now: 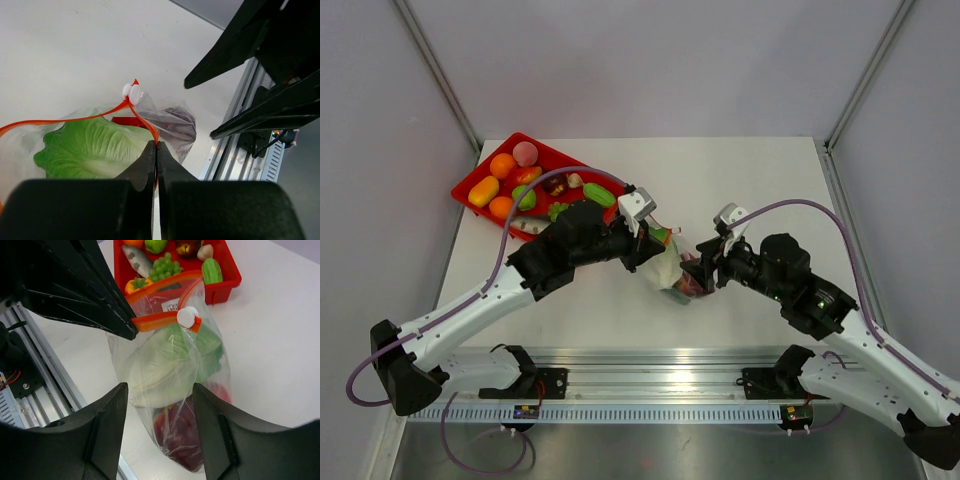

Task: Place the food in the zip-top bag and seal the zipper
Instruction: Zip the zipper food storage bag at the center of the board.

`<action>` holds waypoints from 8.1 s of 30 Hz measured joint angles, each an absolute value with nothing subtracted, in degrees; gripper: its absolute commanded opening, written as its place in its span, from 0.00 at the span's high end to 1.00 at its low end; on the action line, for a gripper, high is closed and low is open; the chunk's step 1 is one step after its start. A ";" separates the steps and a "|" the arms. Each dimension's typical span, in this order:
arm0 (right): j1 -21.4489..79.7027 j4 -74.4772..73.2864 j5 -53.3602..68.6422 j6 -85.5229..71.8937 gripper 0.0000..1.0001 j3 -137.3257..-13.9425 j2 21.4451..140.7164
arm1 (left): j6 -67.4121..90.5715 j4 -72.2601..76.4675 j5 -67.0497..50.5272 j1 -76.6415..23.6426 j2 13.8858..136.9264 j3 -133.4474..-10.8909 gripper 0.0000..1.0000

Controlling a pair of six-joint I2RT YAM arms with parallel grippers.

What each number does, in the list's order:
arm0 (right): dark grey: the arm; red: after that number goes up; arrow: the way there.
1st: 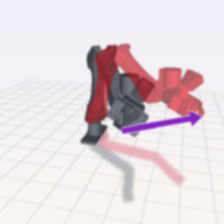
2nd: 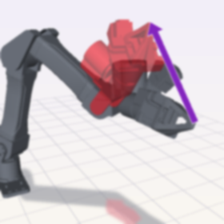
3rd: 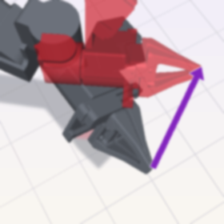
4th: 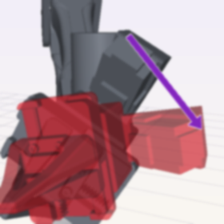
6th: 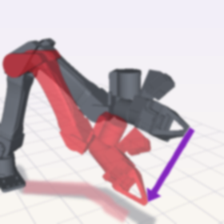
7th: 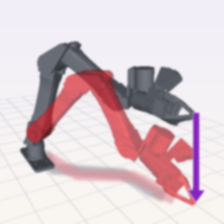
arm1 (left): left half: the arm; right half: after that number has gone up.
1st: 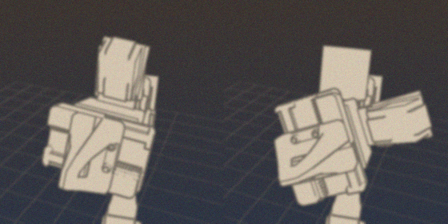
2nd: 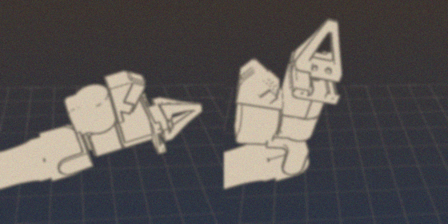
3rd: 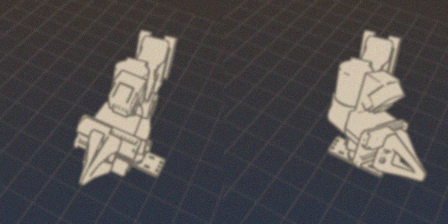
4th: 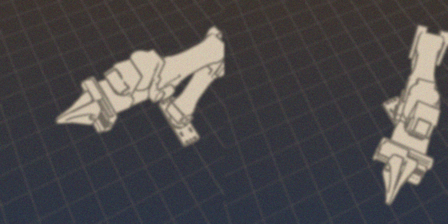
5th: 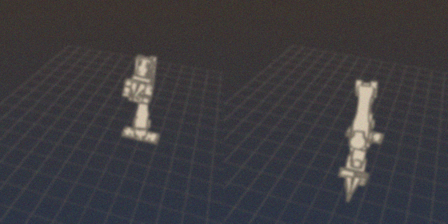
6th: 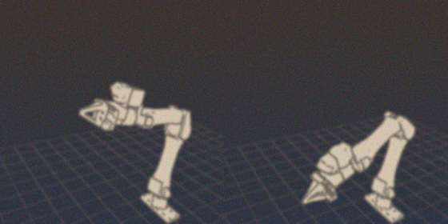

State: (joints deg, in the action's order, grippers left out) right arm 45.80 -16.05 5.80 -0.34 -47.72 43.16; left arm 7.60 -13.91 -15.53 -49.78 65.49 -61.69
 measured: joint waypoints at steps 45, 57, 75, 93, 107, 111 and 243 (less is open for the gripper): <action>28.38 3.70 39.13 -9.04 0.89 -47.66 61.14 | 6.79 -14.11 -16.25 -49.76 65.10 -61.34 1.00; 28.36 3.68 39.57 -9.17 1.00 -47.64 60.73 | 5.30 -14.87 -16.23 -49.76 64.14 -61.30 0.87; 28.38 -1.13 43.27 -4.40 1.00 -48.99 58.24 | -13.85 -21.93 -22.20 -49.71 64.34 -70.13 0.36; 28.36 -5.63 44.73 -3.01 1.00 -49.60 55.70 | -21.15 -23.97 -37.06 -46.11 73.28 -72.29 0.55; 28.36 -6.83 46.15 -2.37 1.00 -49.60 55.27 | -20.62 -24.97 -40.10 -45.74 75.48 -74.26 0.97; 28.36 -7.29 45.82 -2.33 1.00 -49.60 55.02 | -20.51 -25.30 -40.23 -45.67 75.50 -74.30 1.00; 35.29 -8.49 16.58 -7.57 1.00 -42.37 44.95 | -11.97 -16.32 -43.68 -41.63 75.79 -63.59 1.00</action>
